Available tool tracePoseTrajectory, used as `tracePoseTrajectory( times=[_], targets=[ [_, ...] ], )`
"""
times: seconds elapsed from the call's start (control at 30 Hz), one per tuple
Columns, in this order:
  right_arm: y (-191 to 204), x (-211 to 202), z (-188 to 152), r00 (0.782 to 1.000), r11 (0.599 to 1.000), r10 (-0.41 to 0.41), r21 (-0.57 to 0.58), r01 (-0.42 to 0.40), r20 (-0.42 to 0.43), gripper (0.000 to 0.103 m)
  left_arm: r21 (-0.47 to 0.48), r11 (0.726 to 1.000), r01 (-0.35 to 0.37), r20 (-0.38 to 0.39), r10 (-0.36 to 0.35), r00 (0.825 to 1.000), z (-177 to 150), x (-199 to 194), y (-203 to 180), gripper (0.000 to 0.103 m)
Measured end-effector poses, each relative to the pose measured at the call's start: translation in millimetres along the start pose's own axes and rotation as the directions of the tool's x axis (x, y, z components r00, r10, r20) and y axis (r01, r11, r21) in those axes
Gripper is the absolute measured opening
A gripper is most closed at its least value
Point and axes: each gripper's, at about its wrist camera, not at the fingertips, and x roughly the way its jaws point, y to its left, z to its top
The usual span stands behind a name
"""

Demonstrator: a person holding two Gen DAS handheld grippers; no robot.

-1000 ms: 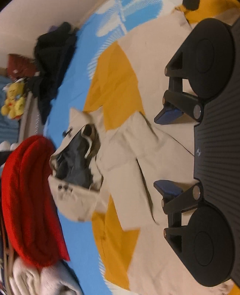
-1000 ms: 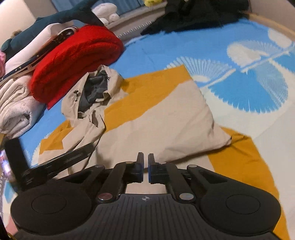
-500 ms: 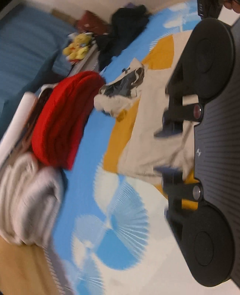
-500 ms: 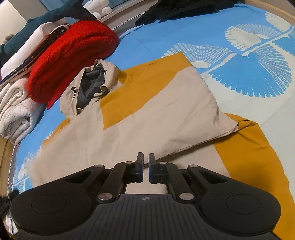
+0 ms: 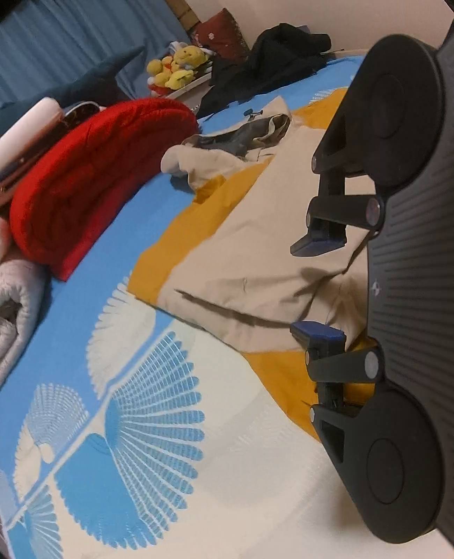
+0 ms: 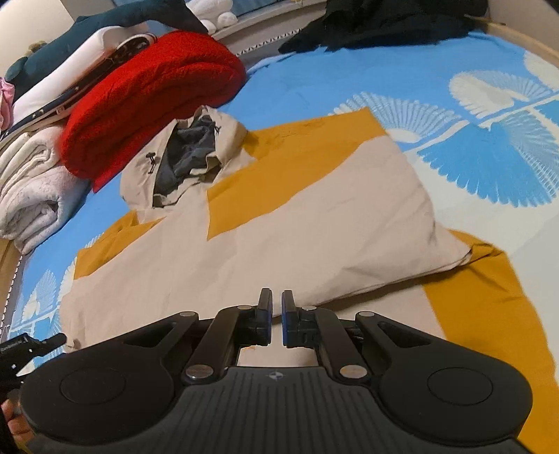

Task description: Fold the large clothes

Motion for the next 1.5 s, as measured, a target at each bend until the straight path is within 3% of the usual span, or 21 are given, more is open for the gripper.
tracePoseTrajectory(
  times=[0.2, 0.37, 0.4, 0.5, 0.67, 0.77, 0.87, 0.93, 0.97, 1.0, 1.03, 1.1, 1.2, 1.3, 1.37, 1.5],
  targets=[
    [4, 1, 1, 1.000, 1.000, 0.004, -0.012, -0.004, -0.001, 0.005, -0.055, 0.998, 0.002, 0.006, -0.002, 1.000, 1, 4, 3, 0.043],
    [4, 5, 2, 1.000, 1.000, 0.008, -0.004, -0.008, -0.008, 0.005, -0.085, 0.996, -0.012, 0.009, 0.012, 1.000, 3, 7, 12, 0.014],
    [5, 6, 3, 1.000, 1.000, 0.009, -0.003, -0.009, -0.008, 0.005, -0.079, 0.997, -0.005, 0.013, 0.006, 1.000, 4, 6, 11, 0.002],
    [7, 7, 3, 1.000, 1.000, 0.017, -0.004, -0.017, -0.009, 0.005, -0.034, 0.999, -0.006, 0.062, 0.008, 0.998, 6, -12, 1, 0.001],
    [9, 10, 2, 1.000, 1.000, 0.010, -0.012, -0.010, -0.014, 0.005, 0.079, 0.992, -0.096, 0.141, 0.084, 0.986, -5, -48, -28, 0.001],
    [7, 13, 1, 1.000, 1.000, -0.004, -0.010, 0.004, -0.018, 0.005, 0.104, 0.980, -0.169, 0.081, 0.161, 0.984, -4, -33, -27, 0.005],
    [7, 14, 1, 1.000, 1.000, -0.011, -0.014, 0.011, -0.015, 0.005, 0.260, 0.935, -0.242, 0.211, 0.190, 0.959, -7, -40, -48, 0.005],
    [7, 15, 1, 1.000, 1.000, -0.013, -0.011, 0.012, -0.014, 0.005, 0.350, 0.913, -0.210, 0.247, 0.126, 0.961, -11, -45, -62, 0.010],
    [7, 16, 1, 1.000, 1.000, -0.015, -0.010, 0.015, -0.015, 0.005, 0.369, 0.911, -0.183, 0.225, 0.103, 0.969, -13, -41, -63, 0.012],
    [7, 17, 1, 1.000, 1.000, -0.019, -0.010, 0.019, -0.016, 0.005, 0.372, 0.914, -0.165, 0.177, 0.105, 0.979, -14, -31, -60, 0.017],
    [8, 17, 0, 1.000, 1.000, -0.023, -0.012, 0.022, -0.018, 0.005, 0.349, 0.923, -0.159, 0.077, 0.141, 0.987, -15, -13, -51, 0.023],
    [9, 19, -1, 0.999, 0.999, -0.028, -0.018, 0.028, -0.022, 0.005, 0.290, 0.936, -0.201, -0.040, 0.222, 0.974, -20, 8, -31, 0.020],
    [12, 19, -2, 0.999, 0.999, -0.036, -0.037, 0.035, -0.021, 0.005, 0.352, 0.912, -0.212, 0.008, 0.223, 0.975, -23, -3, -44, 0.027],
    [15, 19, -2, 0.999, 0.998, -0.049, -0.046, 0.048, -0.020, 0.016, 0.479, 0.869, -0.125, 0.075, 0.102, 0.992, -32, -21, -73, 0.033],
    [16, 20, -3, 0.998, 0.997, -0.056, -0.055, 0.055, -0.021, 0.020, 0.523, 0.852, -0.037, 0.031, 0.025, 0.999, -45, -21, -84, 0.036],
    [15, 19, -2, 0.998, 0.997, -0.062, -0.056, 0.061, -0.021, 0.020, 0.519, 0.852, -0.067, -0.039, 0.103, 0.994, -60, -7, -83, 0.036]
  ],
)
